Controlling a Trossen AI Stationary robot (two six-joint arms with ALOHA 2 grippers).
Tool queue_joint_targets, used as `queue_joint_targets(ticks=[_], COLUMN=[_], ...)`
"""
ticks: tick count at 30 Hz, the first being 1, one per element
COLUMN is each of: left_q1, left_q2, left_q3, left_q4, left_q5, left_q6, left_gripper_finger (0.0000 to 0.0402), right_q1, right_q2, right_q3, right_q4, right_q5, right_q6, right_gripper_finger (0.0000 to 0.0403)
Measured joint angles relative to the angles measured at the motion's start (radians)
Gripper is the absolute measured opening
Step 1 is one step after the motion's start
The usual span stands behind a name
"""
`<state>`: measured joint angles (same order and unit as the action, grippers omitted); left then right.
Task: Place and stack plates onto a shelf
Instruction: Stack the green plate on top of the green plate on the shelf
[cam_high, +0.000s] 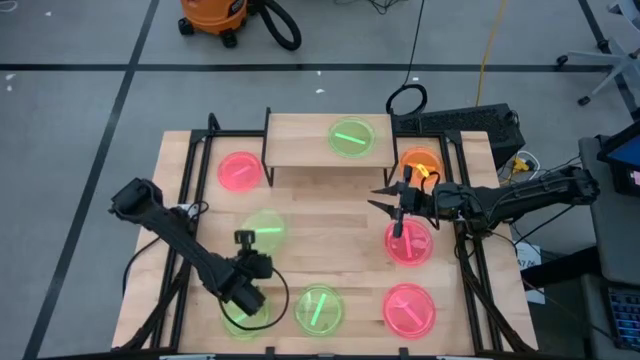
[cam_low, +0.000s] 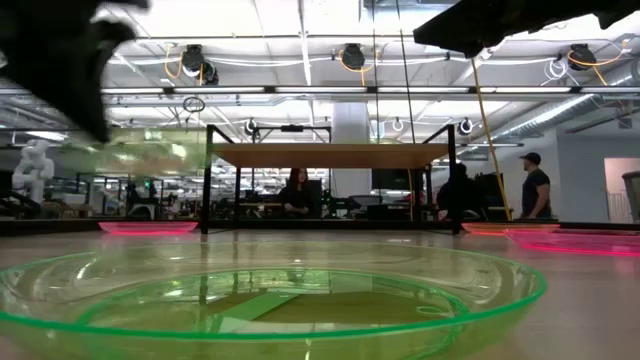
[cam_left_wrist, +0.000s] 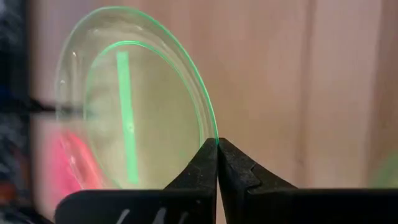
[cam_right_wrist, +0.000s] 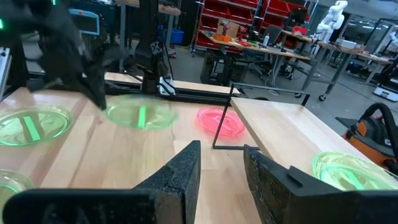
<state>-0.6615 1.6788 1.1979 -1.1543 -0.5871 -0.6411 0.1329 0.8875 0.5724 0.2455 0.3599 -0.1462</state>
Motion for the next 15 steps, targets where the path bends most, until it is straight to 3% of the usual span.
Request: queue_joint_targets(ticks=[4, 8, 11, 15], left_q1=[0.060, 0.179, 0.301, 0.452], left_q2=[-0.039, -0.060, -0.063, -0.062], left_q3=[0.068, 0.111, 0.122, 0.122], left_q4=[0.002, 0.019, 0.129, 0.321], left_q5=[-0.149, -0.216, -0.203, -0.113], left_q6=[0.224, 0.458, 0.679, 0.994], left_gripper_finger=[0.0001, 0.0001, 0.0001, 0.0001], right_q1=[0.000, 0.000, 0.000, 0.000], right_q2=[-0.002, -0.027, -0.076, -0.154], right_q3=[0.000, -0.001, -0.001, -0.001], right_q4=[-0.002, -0.003, -0.008, -0.056], right_q5=[0.001, 0.009, 0.031, 0.037], right_q6=[-0.017, -0.027, -0.026, -0.023], right_gripper_finger=[0.0105, 0.0105, 0.0105, 0.0105])
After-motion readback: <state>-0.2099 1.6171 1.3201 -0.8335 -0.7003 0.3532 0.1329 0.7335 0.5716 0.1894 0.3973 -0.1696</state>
